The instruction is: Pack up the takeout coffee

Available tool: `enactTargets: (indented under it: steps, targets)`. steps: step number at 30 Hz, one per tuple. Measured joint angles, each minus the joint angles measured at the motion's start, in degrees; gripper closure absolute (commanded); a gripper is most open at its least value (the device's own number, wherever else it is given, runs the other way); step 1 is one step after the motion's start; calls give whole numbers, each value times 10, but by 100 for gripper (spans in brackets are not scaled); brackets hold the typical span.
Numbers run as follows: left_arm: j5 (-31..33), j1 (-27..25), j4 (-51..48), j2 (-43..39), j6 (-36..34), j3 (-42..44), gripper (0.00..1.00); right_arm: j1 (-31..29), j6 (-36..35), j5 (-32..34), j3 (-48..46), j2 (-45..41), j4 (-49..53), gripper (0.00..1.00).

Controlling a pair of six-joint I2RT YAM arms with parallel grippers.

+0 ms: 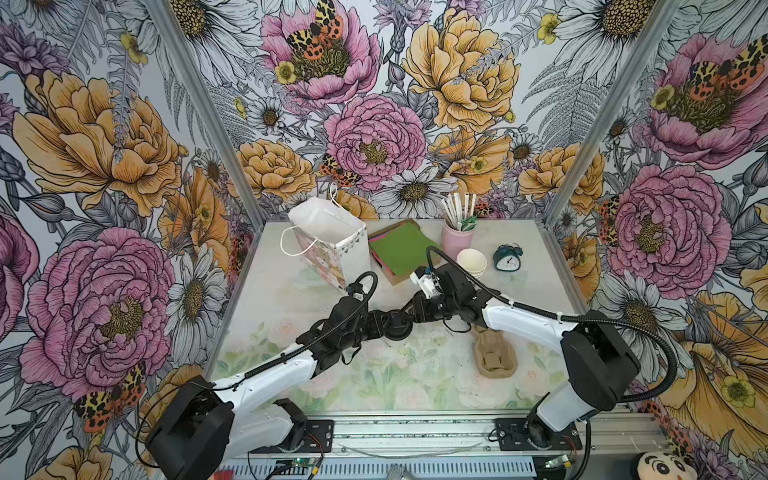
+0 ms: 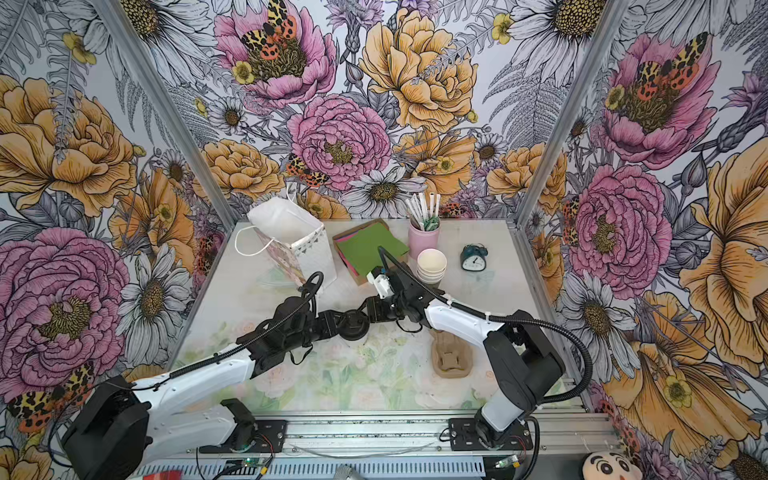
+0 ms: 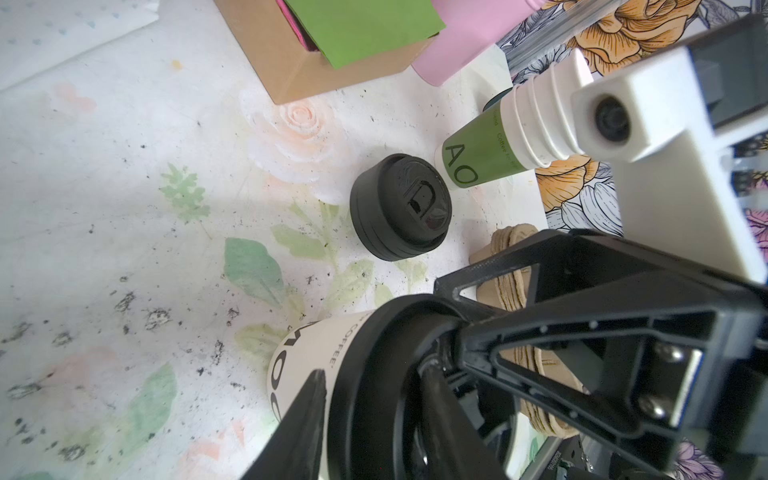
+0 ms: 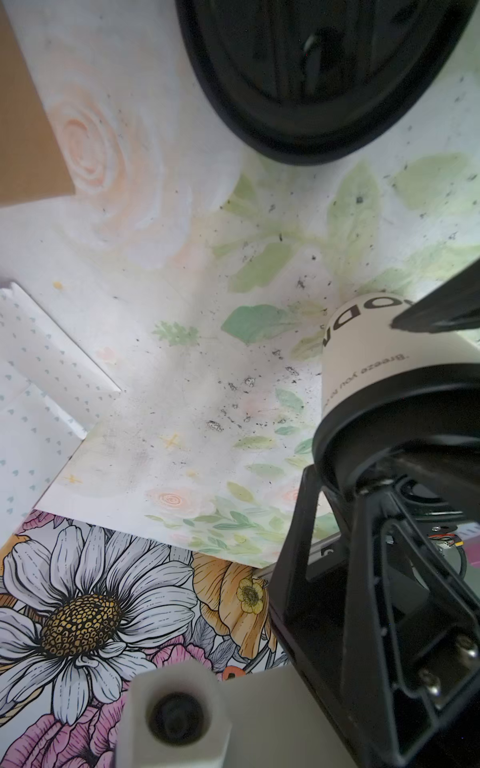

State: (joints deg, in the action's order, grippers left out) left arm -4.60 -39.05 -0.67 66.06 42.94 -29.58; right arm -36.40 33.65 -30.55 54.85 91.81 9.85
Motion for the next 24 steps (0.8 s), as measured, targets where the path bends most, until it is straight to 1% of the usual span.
enactTargets:
  steps: [7, 16, 20, 22, 24]
  targets:
    - [1, 0, 7, 0, 2, 4, 61, 0, 17, -13, -25, 0, -48, 57]
    - [3, -1, 24, -4, 6, 15, 61, 0, 19, -15, -36, 5, -73, 57]
    - [7, -1, 15, -19, 6, 18, 56, -2, 18, -19, -24, 5, -66, 51]
    - [10, -1, -3, -32, 6, 18, 51, -3, 14, -17, -15, 6, -48, 46]
    - [12, -1, -23, -45, 6, 19, 48, -3, 11, -14, -5, 6, -28, 42]
